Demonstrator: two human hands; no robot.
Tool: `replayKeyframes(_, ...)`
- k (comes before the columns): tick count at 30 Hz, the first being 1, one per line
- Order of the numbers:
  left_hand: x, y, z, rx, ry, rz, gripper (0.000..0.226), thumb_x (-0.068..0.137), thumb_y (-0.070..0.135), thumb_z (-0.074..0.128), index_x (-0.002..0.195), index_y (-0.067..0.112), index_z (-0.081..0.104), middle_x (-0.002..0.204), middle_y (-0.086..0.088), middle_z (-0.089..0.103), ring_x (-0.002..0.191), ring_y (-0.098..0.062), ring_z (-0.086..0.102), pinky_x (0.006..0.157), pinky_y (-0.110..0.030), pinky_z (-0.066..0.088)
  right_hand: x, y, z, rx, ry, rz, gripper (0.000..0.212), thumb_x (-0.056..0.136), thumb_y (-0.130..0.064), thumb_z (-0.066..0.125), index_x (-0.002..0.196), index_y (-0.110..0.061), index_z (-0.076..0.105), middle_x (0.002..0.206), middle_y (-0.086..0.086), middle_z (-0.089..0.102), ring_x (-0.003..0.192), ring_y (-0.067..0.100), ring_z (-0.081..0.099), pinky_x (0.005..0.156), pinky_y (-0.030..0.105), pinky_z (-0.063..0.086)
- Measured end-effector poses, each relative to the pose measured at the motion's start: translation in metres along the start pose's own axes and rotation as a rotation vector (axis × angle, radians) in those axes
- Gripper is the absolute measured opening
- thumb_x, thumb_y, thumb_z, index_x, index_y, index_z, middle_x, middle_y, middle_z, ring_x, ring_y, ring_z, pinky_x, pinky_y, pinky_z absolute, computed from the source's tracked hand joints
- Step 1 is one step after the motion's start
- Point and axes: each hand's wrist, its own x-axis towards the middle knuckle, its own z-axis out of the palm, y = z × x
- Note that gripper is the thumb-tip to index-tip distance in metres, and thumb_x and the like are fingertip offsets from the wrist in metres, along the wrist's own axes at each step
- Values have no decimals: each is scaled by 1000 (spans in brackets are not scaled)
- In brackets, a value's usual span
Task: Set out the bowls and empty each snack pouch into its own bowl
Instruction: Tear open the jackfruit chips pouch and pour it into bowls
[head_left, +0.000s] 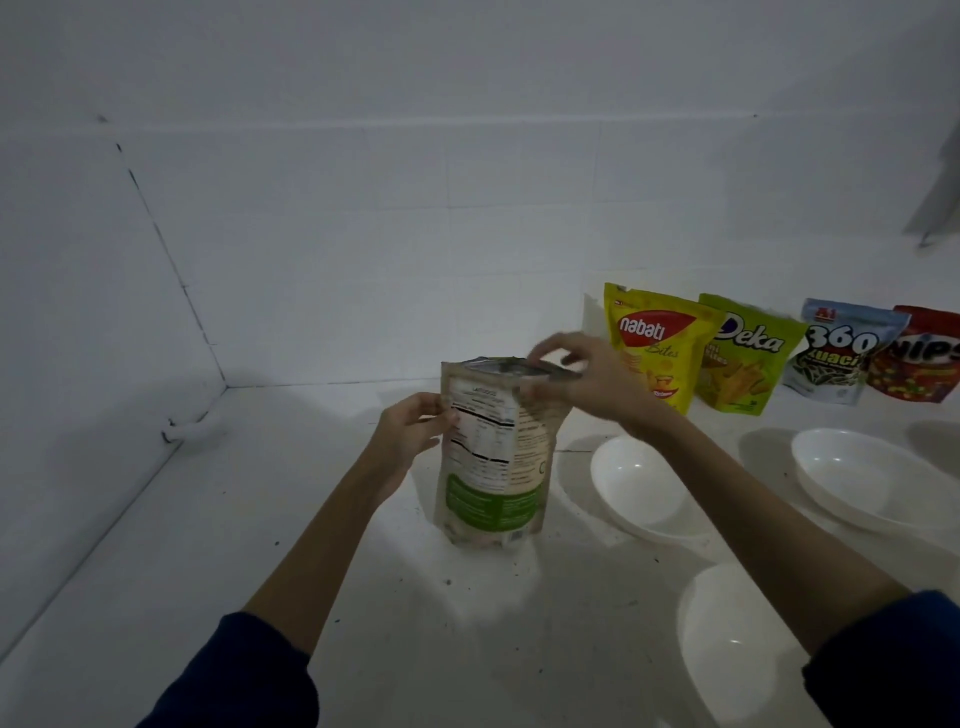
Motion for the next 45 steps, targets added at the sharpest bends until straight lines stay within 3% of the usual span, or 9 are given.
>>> replayKeyframes(5, -5, 14, 19, 71, -67, 142, 11, 83, 10, 62, 93, 5, 62, 91, -7, 67, 85, -19, 63, 79, -29, 53, 28, -43, -3, -463, -121, -125, 34, 78, -42, 66, 108, -29, 62, 124, -5, 57, 119, 15, 43, 104, 43, 32)
replayKeyframes(10, -5, 19, 26, 70, -22, 160, 3, 82, 12, 65, 82, 15, 64, 85, -3, 67, 81, -19, 63, 76, -32, 52, 41, -56, 10, -535, -223, -134, 10, 78, -23, 68, 84, -17, 71, 90, 0, 70, 83, 15, 61, 86, 42, 52)
replayKeyframes(15, -8, 11, 22, 28, -28, 146, 9, 81, 10, 65, 82, 19, 63, 86, 0, 66, 83, -19, 63, 76, -32, 52, 36, -60, 13, -651, -270, -189, 11, 80, -15, 63, 86, -9, 70, 90, 7, 70, 81, 21, 62, 75, 35, 55)
replayKeyframes(20, -10, -23, -7, 268, -166, 6, 20, 81, 12, 66, 101, 13, 62, 102, -5, 67, 93, -20, 65, 77, -28, 55, 36, -49, 7, -566, -171, -201, 13, 76, -7, 62, 82, -10, 73, 84, 5, 72, 74, 16, 61, 72, 33, 56)
replayKeyframes(24, -19, -47, -27, 363, -168, -40, 7, 79, 8, 68, 84, 14, 67, 84, -3, 68, 79, -17, 65, 67, -19, 52, 33, -36, -3, -484, -121, -163, 12, 77, -8, 63, 82, -10, 74, 84, 5, 72, 72, 12, 58, 68, 24, 50)
replayKeyframes(28, -14, -36, -27, 382, -53, 61, 14, 78, 6, 69, 72, 19, 67, 70, 8, 69, 69, -11, 65, 63, -14, 51, 25, -22, -22, -380, -66, -107, 11, 79, -5, 61, 82, -5, 72, 81, 6, 69, 74, 11, 58, 62, 12, 44)
replayKeyframes(33, -2, 12, -22, 420, 38, 211, 15, 80, 4, 66, 77, 19, 66, 78, 2, 67, 70, -12, 59, 65, -14, 49, 11, 0, -59, -190, 22, -5, 8, 79, -4, 65, 83, 0, 71, 70, 0, 63, 72, 11, 56, 63, 18, 46)
replayKeyframes(37, 8, 45, -4, 550, 74, 309, 6, 79, 6, 67, 83, 11, 69, 80, -3, 68, 72, -13, 59, 63, -12, 48, 4, 22, -76, -173, 30, 37, 8, 79, -1, 66, 84, 2, 71, 65, -5, 60, 59, 2, 55, 49, 3, 42)
replayKeyframes(45, 20, 74, 44, 803, 103, 454, 11, 77, 2, 65, 77, 12, 69, 76, 0, 66, 76, -14, 60, 72, -23, 48, -11, 68, -103, -239, -33, 74, 9, 77, -3, 68, 84, -1, 72, 78, 6, 65, 71, 10, 56, 60, 9, 44)
